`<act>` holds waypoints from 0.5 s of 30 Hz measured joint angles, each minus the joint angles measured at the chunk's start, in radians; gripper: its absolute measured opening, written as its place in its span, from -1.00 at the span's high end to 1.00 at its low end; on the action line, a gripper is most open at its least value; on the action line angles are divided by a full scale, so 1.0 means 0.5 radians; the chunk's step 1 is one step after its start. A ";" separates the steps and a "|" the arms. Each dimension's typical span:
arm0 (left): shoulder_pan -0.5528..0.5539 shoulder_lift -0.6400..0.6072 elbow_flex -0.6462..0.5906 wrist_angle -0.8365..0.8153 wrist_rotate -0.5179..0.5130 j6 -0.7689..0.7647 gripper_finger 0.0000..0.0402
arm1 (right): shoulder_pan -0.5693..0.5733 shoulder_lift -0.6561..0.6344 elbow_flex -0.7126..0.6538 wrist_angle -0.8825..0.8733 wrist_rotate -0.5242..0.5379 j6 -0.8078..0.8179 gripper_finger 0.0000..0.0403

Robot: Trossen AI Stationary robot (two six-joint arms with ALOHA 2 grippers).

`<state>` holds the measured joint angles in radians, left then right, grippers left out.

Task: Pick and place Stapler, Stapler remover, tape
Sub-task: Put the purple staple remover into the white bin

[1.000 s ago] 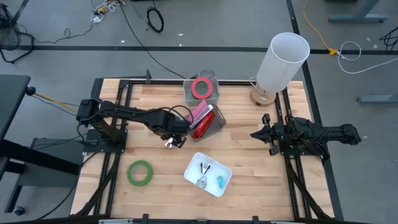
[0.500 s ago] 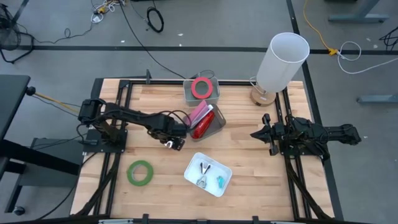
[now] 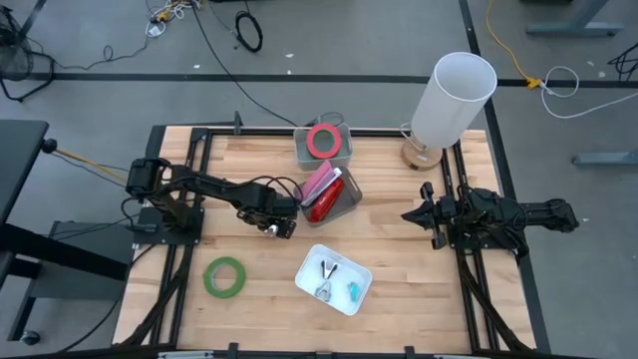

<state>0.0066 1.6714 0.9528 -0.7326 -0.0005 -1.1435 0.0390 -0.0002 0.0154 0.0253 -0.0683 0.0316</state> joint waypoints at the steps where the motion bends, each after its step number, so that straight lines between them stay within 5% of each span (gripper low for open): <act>1: 0.005 0.000 -0.004 0.005 0.000 0.004 -0.79 | 0.000 0.000 0.000 0.000 0.000 0.000 0.99; 15: 0.038 0.000 -0.059 0.025 0.104 0.005 -0.79 | 0.000 0.000 0.000 -0.001 0.000 0.000 0.99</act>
<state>0.0254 1.6714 0.9234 -0.7199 0.0513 -1.1412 0.0389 -0.0002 0.0154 0.0250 -0.0682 0.0315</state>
